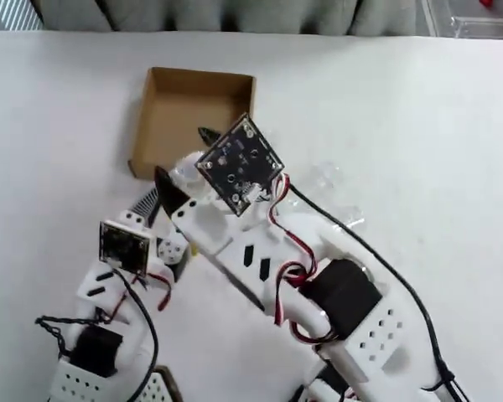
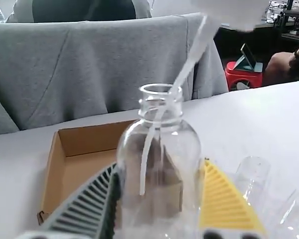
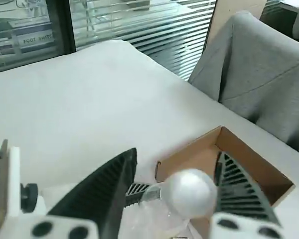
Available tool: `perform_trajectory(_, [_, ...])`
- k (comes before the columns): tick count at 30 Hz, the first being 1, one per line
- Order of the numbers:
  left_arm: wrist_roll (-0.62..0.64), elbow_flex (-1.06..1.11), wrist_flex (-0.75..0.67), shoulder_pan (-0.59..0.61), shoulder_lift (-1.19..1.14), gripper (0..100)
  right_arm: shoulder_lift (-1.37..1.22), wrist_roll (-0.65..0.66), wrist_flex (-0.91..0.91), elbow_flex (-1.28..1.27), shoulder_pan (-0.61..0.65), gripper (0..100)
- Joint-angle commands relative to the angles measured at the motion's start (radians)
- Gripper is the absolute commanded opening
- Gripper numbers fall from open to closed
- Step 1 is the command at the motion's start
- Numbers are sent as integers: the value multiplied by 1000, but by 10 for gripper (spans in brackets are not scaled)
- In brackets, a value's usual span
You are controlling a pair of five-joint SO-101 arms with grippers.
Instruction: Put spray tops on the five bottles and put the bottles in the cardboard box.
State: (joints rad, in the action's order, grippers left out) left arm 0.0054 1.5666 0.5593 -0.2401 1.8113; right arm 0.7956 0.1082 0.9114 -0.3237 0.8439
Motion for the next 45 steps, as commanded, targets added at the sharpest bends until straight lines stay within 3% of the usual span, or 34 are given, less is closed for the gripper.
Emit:
perform_trajectory(1, [-8,-14,-2,-2,13,72,-1,11,5,31,8,226])
perform_trajectory(11, [-8,-12,-2,-2,13,72,-5,6,104,235,-25,222])
perform_trajectory(17, [-8,-12,-2,-2,13,72,-13,3,99,218,-162,5])
perform_trajectory(20, [-8,-12,-2,-2,13,72,-10,3,73,150,-211,61])
perform_trajectory(24, [-8,-12,-2,-2,13,72,-12,3,-4,18,-246,14])
perform_trajectory(32, [-8,-12,-2,-2,13,72,-12,3,-257,-229,-240,15])
perform_trajectory(45, [-8,-12,-2,-2,13,72,-12,3,-265,-239,-183,15])
